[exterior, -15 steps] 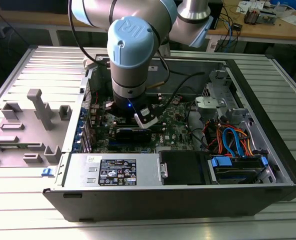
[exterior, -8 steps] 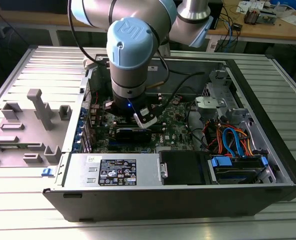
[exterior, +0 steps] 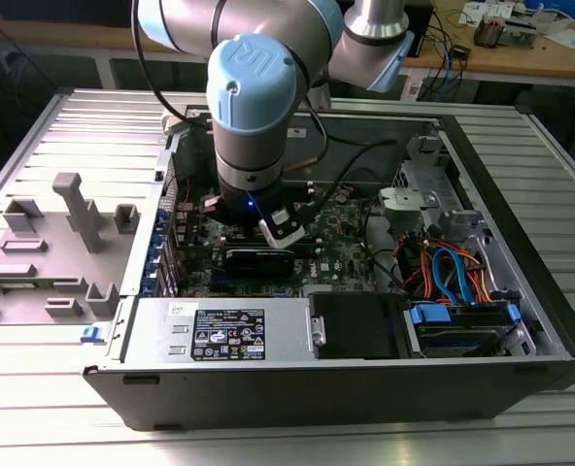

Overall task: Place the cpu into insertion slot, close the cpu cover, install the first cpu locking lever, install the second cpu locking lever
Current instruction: 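Install the second cpu locking lever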

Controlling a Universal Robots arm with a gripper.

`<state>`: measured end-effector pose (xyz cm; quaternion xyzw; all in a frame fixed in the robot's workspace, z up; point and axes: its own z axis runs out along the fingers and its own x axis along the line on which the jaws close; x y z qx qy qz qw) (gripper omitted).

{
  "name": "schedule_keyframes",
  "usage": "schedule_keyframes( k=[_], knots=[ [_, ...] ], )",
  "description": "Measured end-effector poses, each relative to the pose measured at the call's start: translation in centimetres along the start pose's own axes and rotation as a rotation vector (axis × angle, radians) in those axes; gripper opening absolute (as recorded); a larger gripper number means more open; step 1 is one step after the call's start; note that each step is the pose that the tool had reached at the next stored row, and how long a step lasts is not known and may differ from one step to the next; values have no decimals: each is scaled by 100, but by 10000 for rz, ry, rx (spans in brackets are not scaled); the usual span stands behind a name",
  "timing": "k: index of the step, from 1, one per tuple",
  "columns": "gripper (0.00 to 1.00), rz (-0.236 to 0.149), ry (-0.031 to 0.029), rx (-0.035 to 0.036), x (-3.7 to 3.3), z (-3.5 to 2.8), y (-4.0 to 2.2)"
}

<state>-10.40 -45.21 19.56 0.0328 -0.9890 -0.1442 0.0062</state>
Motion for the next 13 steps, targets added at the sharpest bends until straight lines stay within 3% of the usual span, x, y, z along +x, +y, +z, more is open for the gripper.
schedule_keyframes(
  k=[10,13],
  knots=[
    [11,-1,-1,-1,2,-16,-39],
    [11,-1,-1,-2,2,-45,-32]
  ],
)
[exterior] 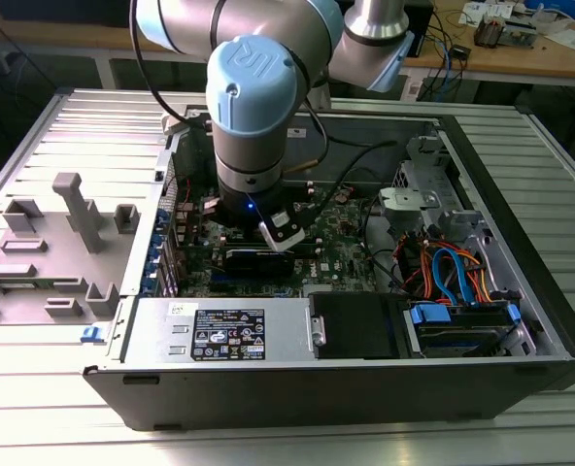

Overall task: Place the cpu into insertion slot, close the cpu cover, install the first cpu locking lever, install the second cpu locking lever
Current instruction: 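Install the second cpu locking lever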

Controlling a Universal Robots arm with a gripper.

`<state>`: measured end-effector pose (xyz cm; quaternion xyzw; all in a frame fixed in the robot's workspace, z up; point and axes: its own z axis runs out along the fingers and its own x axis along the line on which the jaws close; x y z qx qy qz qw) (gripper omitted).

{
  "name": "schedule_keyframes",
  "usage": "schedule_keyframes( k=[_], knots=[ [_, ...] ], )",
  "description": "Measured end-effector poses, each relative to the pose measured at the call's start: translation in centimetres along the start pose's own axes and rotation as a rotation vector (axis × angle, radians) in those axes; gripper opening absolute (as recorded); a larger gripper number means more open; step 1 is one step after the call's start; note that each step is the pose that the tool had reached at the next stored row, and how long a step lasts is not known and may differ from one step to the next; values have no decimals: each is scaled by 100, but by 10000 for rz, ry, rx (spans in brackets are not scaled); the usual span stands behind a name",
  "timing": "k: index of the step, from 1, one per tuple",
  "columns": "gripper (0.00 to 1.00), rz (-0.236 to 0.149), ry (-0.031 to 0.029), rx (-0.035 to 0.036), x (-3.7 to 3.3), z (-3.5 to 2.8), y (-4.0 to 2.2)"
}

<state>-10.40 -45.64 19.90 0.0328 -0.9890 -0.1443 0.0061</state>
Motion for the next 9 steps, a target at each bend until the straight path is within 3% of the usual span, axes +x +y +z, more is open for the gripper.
schedule_keyframes(
  k=[5,9],
  knots=[
    [11,1,1,3,1,-44,12],
    [11,1,0,3,1,-148,43]
  ],
)
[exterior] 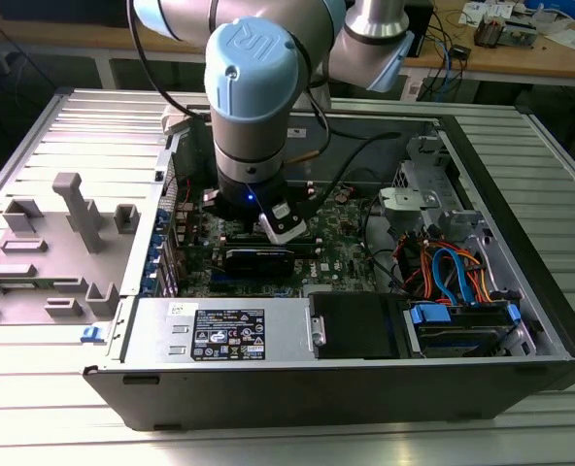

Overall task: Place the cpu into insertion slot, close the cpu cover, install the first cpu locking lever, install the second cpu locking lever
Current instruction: 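Install the second cpu locking lever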

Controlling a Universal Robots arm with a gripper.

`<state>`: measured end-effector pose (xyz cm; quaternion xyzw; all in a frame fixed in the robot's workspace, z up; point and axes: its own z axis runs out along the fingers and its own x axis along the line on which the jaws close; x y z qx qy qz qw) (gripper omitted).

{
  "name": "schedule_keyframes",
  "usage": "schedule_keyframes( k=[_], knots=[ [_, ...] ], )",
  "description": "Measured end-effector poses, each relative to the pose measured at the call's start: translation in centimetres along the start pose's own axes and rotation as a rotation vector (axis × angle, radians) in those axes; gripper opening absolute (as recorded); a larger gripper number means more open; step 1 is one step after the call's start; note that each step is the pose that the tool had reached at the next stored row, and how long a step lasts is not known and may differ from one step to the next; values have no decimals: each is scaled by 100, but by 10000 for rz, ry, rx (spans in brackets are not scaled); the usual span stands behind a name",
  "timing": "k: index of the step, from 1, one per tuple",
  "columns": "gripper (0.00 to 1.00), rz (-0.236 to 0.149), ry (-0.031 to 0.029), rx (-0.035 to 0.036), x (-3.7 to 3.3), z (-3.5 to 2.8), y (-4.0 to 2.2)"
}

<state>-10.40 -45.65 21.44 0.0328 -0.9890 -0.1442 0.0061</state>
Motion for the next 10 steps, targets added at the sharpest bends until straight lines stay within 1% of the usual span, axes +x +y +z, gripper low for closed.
schedule_keyframes(
  k=[1,2,10],
  knots=[
    [11,0,0,0,0,-18,5],
    [11,-1,-1,-7,0,-22,7],
    [11,-1,-3,-50,0,-23,7]
  ],
)
